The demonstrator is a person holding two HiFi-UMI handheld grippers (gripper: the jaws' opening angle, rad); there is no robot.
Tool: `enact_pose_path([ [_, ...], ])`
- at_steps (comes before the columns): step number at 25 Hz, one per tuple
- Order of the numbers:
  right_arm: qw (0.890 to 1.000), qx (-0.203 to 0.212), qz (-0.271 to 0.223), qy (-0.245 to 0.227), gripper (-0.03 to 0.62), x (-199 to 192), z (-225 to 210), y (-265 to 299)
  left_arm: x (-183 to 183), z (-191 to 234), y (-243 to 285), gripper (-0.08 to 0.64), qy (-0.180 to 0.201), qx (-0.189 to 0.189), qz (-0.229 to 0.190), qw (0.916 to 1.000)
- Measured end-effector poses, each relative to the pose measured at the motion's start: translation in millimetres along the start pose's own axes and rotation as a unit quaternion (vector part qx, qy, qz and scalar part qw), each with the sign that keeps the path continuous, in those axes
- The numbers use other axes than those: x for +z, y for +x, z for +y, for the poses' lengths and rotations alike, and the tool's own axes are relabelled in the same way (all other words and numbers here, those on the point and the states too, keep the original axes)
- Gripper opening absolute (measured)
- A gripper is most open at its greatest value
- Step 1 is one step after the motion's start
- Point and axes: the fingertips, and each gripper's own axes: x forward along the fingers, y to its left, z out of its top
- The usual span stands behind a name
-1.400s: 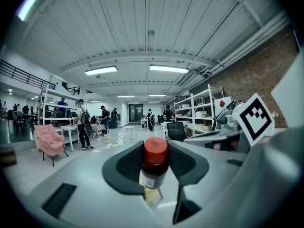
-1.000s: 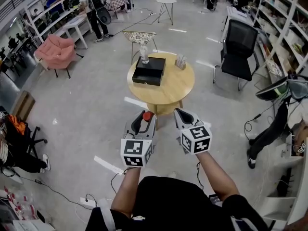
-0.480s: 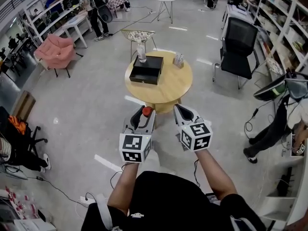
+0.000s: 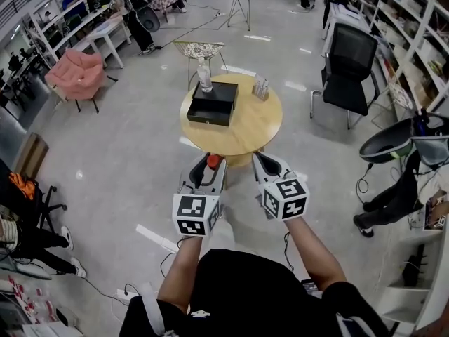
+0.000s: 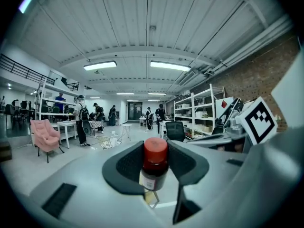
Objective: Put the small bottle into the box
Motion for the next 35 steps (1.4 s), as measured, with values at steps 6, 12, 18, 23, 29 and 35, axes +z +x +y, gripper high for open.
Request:
enact_pose_path([
  [6, 1.000, 0.004, 0.010, 0.003, 0.002, 0, -13, 37, -3, 24, 30, 0.152, -0.007, 0.002, 0.005, 1.0000],
  [12, 1.000, 0.010, 0.018, 0.002, 0.002, 6, -25, 86, -1, 56, 69, 0.152, -0.013, 0.004, 0.010, 0.9999],
  [18, 1.000, 0.006, 0.024, 0.005, 0.002, 21, -39, 138, 6, 93, 108, 0.152, -0.019, -0.004, 0.016, 0.9997],
  [23, 1.000, 0.001, 0.031, 0.005, 0.002, 33, -44, 182, 17, 126, 135, 0.152, -0.030, -0.015, 0.013, 0.9994],
  [29, 0.999, 0.000, 0.038, 0.001, 0.002, 50, -38, 241, 25, 177, 160, 0.152, -0.009, -0.010, 0.016, 0.9998],
  [35, 0.999, 0.002, 0.042, -0.007, 0.002, 63, -29, 297, 32, 231, 183, 0.152, -0.016, -0.011, 0.013, 0.9997],
])
